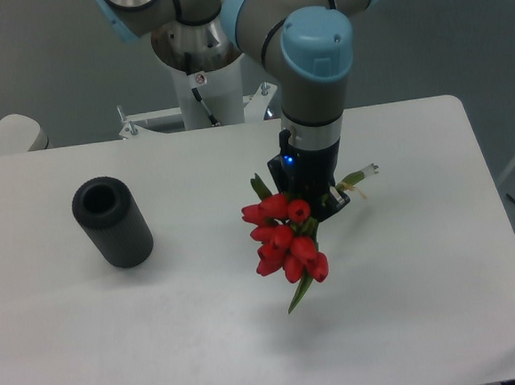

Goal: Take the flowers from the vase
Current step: 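Carry the tulip bouquet away from the vase over the table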

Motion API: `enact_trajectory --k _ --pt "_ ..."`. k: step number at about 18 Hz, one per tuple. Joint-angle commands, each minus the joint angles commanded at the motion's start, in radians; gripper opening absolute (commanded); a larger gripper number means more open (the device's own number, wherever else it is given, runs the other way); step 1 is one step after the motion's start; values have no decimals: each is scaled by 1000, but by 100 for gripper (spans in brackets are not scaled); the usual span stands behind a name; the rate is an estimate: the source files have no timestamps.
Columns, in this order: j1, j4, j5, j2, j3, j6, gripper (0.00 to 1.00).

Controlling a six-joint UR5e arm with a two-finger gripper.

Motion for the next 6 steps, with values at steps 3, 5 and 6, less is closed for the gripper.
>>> enact_trajectory --k 3,5,6 --pt "-8 -5 38 -3 11 11 1" --pt "-21 -5 67 -8 9 14 1" --pt "-28 -8 78 -8 9 12 1"
